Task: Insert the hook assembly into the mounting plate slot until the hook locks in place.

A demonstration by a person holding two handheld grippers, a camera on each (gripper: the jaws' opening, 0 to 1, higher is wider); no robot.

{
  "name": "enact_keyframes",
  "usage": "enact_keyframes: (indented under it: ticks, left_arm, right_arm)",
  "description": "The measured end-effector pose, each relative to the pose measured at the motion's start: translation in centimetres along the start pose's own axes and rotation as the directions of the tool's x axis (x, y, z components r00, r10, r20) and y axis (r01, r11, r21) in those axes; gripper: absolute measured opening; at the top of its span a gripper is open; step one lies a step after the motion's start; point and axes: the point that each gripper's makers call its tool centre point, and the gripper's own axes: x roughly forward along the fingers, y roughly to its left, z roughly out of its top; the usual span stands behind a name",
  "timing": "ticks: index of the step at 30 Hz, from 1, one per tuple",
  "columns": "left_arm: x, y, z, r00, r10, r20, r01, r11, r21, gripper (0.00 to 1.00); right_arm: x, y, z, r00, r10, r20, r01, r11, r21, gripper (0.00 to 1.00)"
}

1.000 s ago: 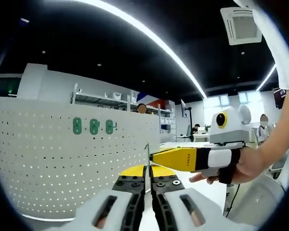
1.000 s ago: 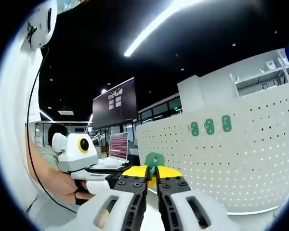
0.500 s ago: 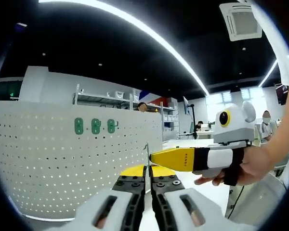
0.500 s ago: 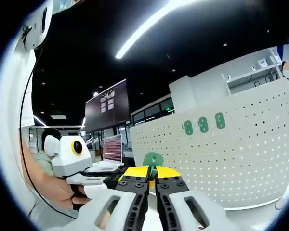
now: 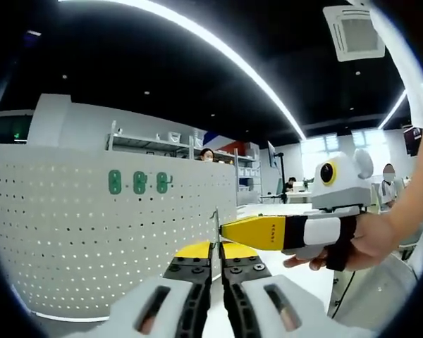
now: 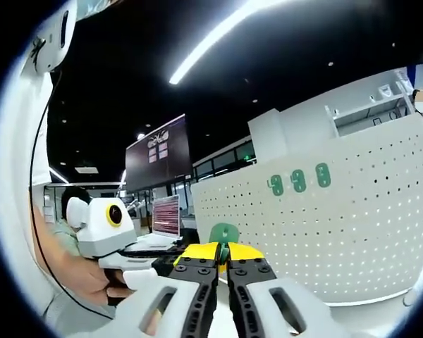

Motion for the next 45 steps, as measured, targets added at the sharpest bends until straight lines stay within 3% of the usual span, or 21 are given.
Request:
enact_keyframes:
  ticks: [4, 8, 13, 20, 28, 30, 31, 35, 45]
  left_arm:
    - [0.0, -0.1, -0.2, 1.0, -0.009, -0.014, 0.009, 1.0, 0.006, 0.08]
    - [0.2, 0.2, -1.2, 0.998, 0.003, -0.057, -0.006, 0.999, -0.041, 0.37]
    - [0.2, 0.2, -1.7, 0.997, 0.002, -0.072, -0.004, 1.0, -0.021, 0.5]
    - [0.5, 0.4, -2.0, 0.997, 0.011, -0.081, -0.014, 0.999, -0.04, 0.77]
    - [0.4, 0.4, -2.0, 0.997, 0.009, -0.083, -0.012, 0.999, -0.042, 0.77]
    - [0.4, 0.4, -2.1, 0.996, 0.01, -0.085, -0.013, 0.999, -0.045, 0.76]
    - [0.4, 0.4, -2.0, 0.996, 0.009, -0.084, -0.013, 0.999, -0.048, 0.77]
    - [0.4, 0.4, -2.1, 0.996, 0.006, -0.085, -0.01, 0.999, -0.05, 0.77]
    - [0.3, 0.6, -2.3, 0.996, 0.014, -0.092, -0.018, 0.999, -0.05, 0.76]
  right_arm:
    - [-0.1, -0.1, -0.1, 1.0, -0.001, -0.005, 0.001, 1.0, 0.003, 0.01]
    - [-0.2, -0.3, -0.1, 1.0, -0.005, -0.002, 0.005, 1.0, 0.012, 0.01]
    - [-0.2, -0.4, -0.1, 1.0, -0.01, -0.003, 0.01, 1.0, 0.024, 0.01]
    - [-0.2, -0.3, -0.1, 1.0, -0.008, -0.003, 0.008, 0.999, 0.038, 0.01]
    - [-0.1, -0.3, 0.0, 1.0, -0.008, -0.004, 0.008, 0.999, 0.037, 0.01]
    - [-0.1, -0.3, 0.0, 1.0, -0.016, -0.006, 0.016, 1.0, 0.005, 0.01]
    - [-0.1, -0.5, 0.0, 0.999, -0.035, -0.014, 0.034, 0.998, -0.055, 0.01]
    - [-0.3, -0.8, -0.2, 0.997, -0.072, -0.017, 0.07, 0.994, -0.089, 0.01]
    - [-0.4, -1.2, -0.2, 0.995, -0.098, -0.017, 0.096, 0.991, -0.088, 0.01]
